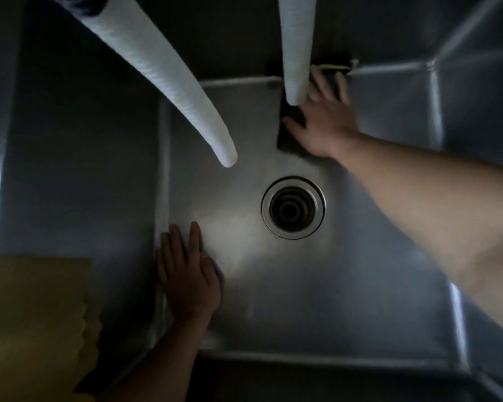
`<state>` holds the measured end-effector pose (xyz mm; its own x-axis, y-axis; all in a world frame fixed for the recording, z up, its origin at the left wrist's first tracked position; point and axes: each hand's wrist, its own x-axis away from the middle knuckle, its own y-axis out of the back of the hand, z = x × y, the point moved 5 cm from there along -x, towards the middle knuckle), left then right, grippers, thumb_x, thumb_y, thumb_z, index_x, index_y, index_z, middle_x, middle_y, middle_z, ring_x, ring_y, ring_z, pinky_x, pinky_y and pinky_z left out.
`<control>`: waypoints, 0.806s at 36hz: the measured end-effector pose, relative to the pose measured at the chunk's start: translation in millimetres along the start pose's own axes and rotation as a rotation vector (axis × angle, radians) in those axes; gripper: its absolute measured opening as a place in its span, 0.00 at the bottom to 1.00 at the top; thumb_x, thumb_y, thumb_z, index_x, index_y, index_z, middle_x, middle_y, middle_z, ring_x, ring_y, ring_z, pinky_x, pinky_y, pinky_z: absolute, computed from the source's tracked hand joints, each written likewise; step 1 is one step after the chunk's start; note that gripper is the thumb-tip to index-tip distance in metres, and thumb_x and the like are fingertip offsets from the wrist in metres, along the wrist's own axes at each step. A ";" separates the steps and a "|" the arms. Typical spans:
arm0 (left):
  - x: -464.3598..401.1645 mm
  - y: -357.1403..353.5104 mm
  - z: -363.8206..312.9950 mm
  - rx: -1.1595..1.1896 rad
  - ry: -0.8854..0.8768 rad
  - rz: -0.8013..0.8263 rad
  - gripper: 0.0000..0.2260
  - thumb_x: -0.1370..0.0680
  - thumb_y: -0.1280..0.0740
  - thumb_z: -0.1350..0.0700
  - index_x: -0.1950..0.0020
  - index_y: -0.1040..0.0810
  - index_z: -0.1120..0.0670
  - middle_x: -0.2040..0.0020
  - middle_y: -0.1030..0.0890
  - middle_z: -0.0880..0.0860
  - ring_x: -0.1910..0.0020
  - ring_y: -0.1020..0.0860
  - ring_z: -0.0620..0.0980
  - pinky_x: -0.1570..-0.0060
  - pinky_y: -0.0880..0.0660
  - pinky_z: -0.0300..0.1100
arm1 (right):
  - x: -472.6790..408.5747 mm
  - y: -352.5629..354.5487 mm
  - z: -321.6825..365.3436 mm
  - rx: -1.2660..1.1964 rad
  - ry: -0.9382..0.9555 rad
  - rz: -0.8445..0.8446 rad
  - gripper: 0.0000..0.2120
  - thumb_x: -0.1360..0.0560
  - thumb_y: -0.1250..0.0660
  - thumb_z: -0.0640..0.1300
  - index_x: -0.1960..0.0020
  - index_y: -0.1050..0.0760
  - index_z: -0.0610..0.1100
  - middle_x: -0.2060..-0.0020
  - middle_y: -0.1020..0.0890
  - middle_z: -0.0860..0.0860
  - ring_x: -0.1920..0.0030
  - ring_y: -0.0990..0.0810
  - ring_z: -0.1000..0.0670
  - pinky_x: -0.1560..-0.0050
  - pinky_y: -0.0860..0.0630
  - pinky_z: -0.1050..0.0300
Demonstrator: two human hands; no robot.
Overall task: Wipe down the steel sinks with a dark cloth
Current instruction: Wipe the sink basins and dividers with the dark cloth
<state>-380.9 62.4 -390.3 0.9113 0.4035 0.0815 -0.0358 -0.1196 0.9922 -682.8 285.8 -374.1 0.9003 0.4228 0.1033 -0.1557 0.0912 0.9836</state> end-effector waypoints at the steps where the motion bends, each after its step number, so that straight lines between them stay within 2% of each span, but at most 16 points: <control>1: 0.2 -1.0 0.6 0.000 0.002 0.000 0.27 0.22 0.48 0.52 0.21 0.39 0.49 0.22 0.39 0.60 0.23 0.41 0.60 0.26 0.46 0.56 | 5.8 2.4 -16.8 0.005 -0.050 -0.011 0.33 0.22 0.49 0.63 0.20 0.46 0.53 0.19 0.46 0.52 0.20 0.54 0.48 0.23 0.58 0.37; 3: 0.2 -2.5 1.5 0.007 0.006 -0.005 0.27 0.22 0.48 0.52 0.21 0.39 0.49 0.22 0.39 0.60 0.23 0.41 0.60 0.26 0.46 0.57 | 18.7 5.2 -45.2 0.001 -0.170 -0.032 0.33 0.22 0.49 0.63 0.20 0.46 0.53 0.19 0.47 0.53 0.20 0.55 0.48 0.23 0.58 0.37; 6: 0.3 -4.4 1.7 0.009 -0.003 -0.006 0.27 0.21 0.48 0.52 0.21 0.39 0.49 0.22 0.39 0.60 0.23 0.41 0.61 0.26 0.47 0.57 | 36.7 3.7 -68.2 -0.023 -0.477 -0.044 0.33 0.22 0.52 0.63 0.20 0.48 0.53 0.19 0.49 0.52 0.20 0.56 0.46 0.24 0.61 0.36; 8: 0.8 -5.2 1.8 0.010 -0.005 -0.005 0.26 0.21 0.49 0.51 0.21 0.40 0.48 0.21 0.40 0.59 0.22 0.42 0.60 0.26 0.46 0.57 | 45.6 0.2 -65.7 -0.049 -0.675 -0.057 0.34 0.23 0.53 0.62 0.19 0.49 0.52 0.19 0.50 0.51 0.20 0.57 0.45 0.24 0.61 0.34; 10: 1.2 -5.6 1.5 0.013 -0.004 -0.005 0.26 0.20 0.50 0.51 0.21 0.40 0.48 0.21 0.40 0.59 0.22 0.43 0.60 0.26 0.46 0.58 | 50.9 -2.1 -53.3 -0.058 -0.780 -0.076 0.34 0.23 0.53 0.61 0.19 0.49 0.51 0.19 0.51 0.50 0.20 0.58 0.43 0.25 0.60 0.32; 13: -0.8 -6.3 1.3 0.010 -0.004 -0.011 0.25 0.20 0.50 0.51 0.21 0.40 0.48 0.21 0.40 0.59 0.22 0.43 0.59 0.26 0.48 0.56 | 51.9 -5.4 -28.4 -0.028 -0.684 -0.067 0.36 0.24 0.52 0.62 0.19 0.49 0.49 0.19 0.51 0.47 0.20 0.58 0.40 0.26 0.62 0.30; 18: -0.5 -5.4 2.1 0.003 -0.006 -0.031 0.26 0.20 0.48 0.51 0.21 0.39 0.48 0.21 0.40 0.59 0.22 0.42 0.60 0.26 0.48 0.56 | 56.4 -7.2 -8.6 0.065 -0.076 0.030 0.34 0.24 0.51 0.66 0.20 0.46 0.55 0.19 0.50 0.50 0.20 0.58 0.44 0.24 0.62 0.34; 20: 0.3 -4.6 2.6 0.004 -0.010 -0.041 0.25 0.20 0.48 0.51 0.21 0.40 0.48 0.22 0.40 0.59 0.22 0.42 0.60 0.26 0.47 0.57 | 57.6 -4.0 -20.4 0.057 0.057 0.067 0.33 0.24 0.51 0.66 0.21 0.45 0.58 0.19 0.49 0.51 0.19 0.57 0.46 0.23 0.61 0.35; 22: 0.9 -4.3 3.7 0.006 -0.008 -0.043 0.25 0.20 0.49 0.51 0.21 0.40 0.48 0.21 0.40 0.59 0.22 0.43 0.60 0.25 0.48 0.57 | 57.8 1.4 -41.0 0.038 -0.010 0.052 0.33 0.24 0.49 0.66 0.21 0.45 0.59 0.19 0.48 0.53 0.19 0.56 0.47 0.23 0.60 0.37; 26: 1.5 -4.1 2.6 0.031 -0.004 -0.060 0.25 0.19 0.50 0.50 0.21 0.40 0.48 0.21 0.40 0.59 0.22 0.43 0.60 0.26 0.48 0.56 | 68.9 7.4 -79.7 0.004 -0.482 -0.006 0.33 0.24 0.51 0.66 0.20 0.47 0.57 0.19 0.50 0.53 0.20 0.57 0.47 0.23 0.61 0.37; 29: 2.1 -1.2 0.2 0.040 -0.010 -0.078 0.25 0.19 0.49 0.50 0.21 0.39 0.48 0.22 0.40 0.59 0.23 0.42 0.61 0.26 0.48 0.55 | 94.9 4.5 -74.9 0.005 -0.626 -0.014 0.34 0.24 0.53 0.66 0.20 0.48 0.56 0.19 0.50 0.52 0.20 0.57 0.47 0.23 0.63 0.37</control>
<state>-378.9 63.1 -391.4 0.9148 0.4040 0.0028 0.0519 -0.1244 0.9909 -628.5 393.9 -371.0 0.9700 -0.1867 0.1559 -0.1415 0.0881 0.9860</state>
